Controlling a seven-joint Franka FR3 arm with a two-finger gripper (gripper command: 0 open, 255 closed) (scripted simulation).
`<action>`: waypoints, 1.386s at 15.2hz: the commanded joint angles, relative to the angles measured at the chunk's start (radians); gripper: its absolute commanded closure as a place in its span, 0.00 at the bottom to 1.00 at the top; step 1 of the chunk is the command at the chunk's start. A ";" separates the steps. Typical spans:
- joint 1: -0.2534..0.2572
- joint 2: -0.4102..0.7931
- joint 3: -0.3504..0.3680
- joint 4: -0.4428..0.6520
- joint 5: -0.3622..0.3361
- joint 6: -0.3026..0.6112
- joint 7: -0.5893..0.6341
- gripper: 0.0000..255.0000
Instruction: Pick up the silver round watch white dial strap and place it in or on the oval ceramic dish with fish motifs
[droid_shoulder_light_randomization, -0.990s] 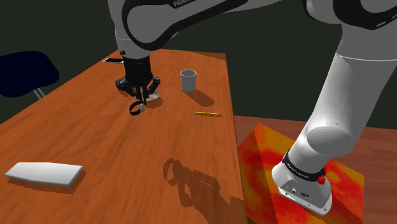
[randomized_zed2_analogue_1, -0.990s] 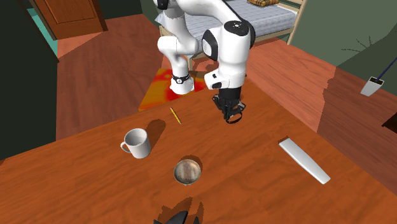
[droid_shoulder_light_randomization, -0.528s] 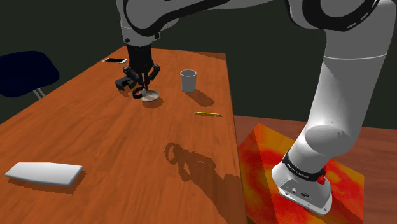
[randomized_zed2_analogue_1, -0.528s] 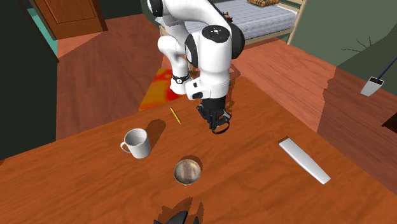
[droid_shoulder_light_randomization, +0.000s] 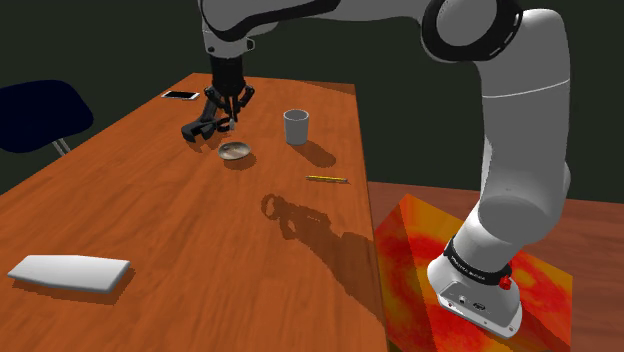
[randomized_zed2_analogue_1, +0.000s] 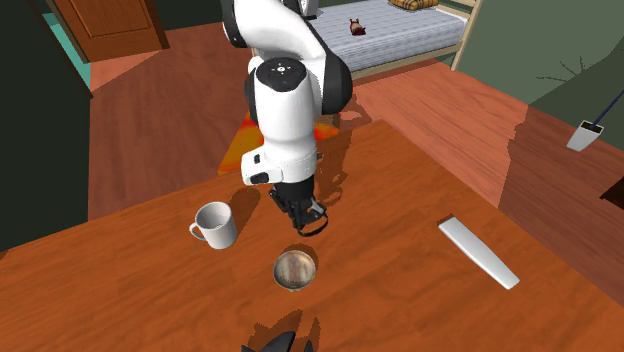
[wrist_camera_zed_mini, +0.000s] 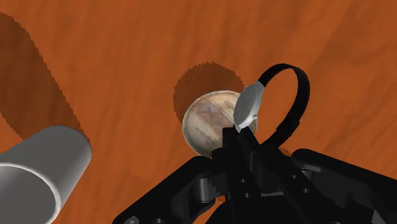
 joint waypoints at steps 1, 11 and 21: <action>0.001 0.061 -0.013 0.105 -0.015 -0.045 -0.028 1.00; -0.009 0.148 -0.033 0.141 -0.035 0.003 -0.061 1.00; -0.018 0.162 -0.039 0.053 -0.043 0.103 -0.054 1.00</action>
